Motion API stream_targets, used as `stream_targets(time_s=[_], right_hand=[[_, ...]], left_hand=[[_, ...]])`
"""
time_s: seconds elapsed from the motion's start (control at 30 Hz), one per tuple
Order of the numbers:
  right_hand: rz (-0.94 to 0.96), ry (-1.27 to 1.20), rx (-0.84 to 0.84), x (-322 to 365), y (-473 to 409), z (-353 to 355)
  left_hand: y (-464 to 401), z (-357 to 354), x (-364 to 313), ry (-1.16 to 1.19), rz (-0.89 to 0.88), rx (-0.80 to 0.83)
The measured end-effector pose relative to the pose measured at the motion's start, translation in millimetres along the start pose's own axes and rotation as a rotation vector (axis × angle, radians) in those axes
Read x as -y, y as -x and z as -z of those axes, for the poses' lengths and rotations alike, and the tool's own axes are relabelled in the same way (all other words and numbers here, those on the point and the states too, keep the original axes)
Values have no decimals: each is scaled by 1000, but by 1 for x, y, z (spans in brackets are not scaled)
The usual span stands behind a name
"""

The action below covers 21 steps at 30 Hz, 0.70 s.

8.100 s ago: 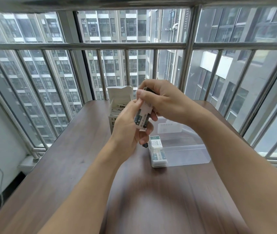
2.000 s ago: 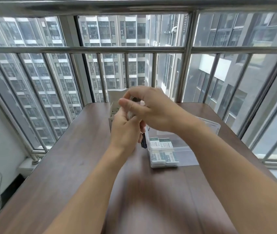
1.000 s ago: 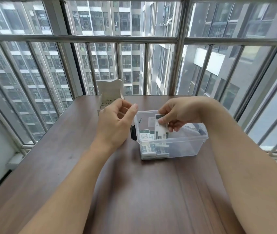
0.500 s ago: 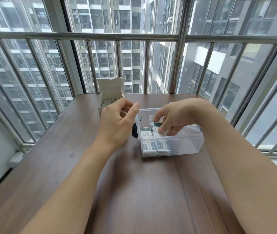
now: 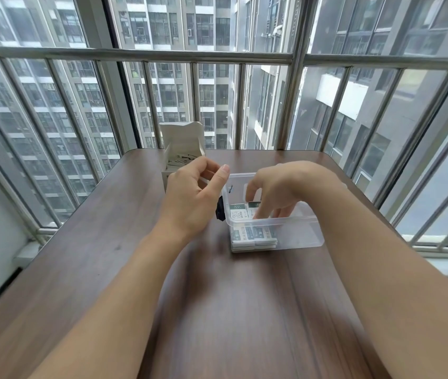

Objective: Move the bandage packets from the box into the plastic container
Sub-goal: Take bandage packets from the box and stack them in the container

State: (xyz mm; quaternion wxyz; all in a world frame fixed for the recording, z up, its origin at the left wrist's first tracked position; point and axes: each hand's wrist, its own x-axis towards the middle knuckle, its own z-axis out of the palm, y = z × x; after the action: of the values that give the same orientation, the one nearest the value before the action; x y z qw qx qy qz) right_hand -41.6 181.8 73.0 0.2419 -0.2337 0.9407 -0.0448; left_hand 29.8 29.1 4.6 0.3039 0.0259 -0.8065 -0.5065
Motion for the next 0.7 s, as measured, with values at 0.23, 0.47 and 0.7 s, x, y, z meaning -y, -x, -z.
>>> stream_targets(time_s=[0.23,0.47,0.7], right_hand=[[21,-50,-28,-8,-1,7],[191,-179,-222,-5,20,26],[631,-336,-685,59,25,10]], left_hand=[[1,6,-7,-28,-53,-228],[-5,23,12,-69,112,-522],[-6,24,31,164,382,-296]])
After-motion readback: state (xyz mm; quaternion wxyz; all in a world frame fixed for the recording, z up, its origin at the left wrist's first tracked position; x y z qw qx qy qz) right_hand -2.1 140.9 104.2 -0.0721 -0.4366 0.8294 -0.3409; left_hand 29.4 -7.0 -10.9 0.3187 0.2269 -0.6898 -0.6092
